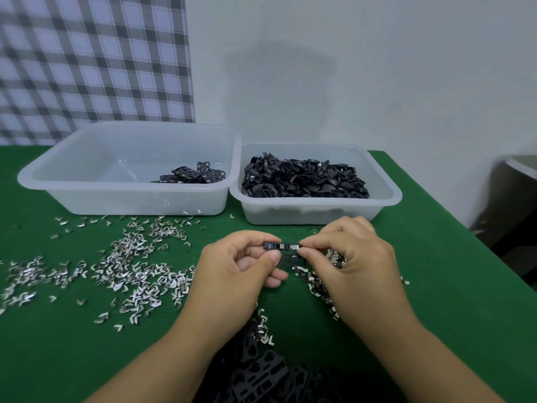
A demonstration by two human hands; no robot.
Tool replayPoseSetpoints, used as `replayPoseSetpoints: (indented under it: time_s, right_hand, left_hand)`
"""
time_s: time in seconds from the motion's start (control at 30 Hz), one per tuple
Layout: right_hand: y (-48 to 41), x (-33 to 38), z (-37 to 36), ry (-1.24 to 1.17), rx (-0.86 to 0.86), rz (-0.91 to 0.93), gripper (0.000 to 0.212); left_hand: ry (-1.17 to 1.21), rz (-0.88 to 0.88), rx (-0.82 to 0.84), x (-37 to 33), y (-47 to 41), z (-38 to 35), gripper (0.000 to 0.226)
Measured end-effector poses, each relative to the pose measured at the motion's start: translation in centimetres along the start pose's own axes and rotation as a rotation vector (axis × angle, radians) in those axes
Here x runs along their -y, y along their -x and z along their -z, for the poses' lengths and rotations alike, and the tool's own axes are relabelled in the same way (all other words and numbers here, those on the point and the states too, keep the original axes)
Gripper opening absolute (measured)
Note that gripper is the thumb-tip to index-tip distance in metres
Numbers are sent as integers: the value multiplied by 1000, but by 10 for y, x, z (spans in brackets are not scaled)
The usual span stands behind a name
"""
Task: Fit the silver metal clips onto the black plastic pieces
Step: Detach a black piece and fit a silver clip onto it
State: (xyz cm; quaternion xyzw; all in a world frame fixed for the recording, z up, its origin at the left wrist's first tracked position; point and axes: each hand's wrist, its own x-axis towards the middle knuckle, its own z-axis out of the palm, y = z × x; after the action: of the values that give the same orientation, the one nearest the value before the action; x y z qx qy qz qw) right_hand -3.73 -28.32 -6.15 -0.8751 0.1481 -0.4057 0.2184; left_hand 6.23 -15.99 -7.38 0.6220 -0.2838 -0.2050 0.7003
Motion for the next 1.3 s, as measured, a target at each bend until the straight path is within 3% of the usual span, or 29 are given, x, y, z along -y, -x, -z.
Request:
replayPoseSetpoints:
  time_s: [1.07,1.3]
  right_hand:
    - [0,-1,2,27,43,-3,9]
    - [-1,-4,0,-107,73,-92,15]
  left_hand:
    - [-18,-17,-1,-1,1,0,19]
    - [-33,1,25,3,-1,2,26]
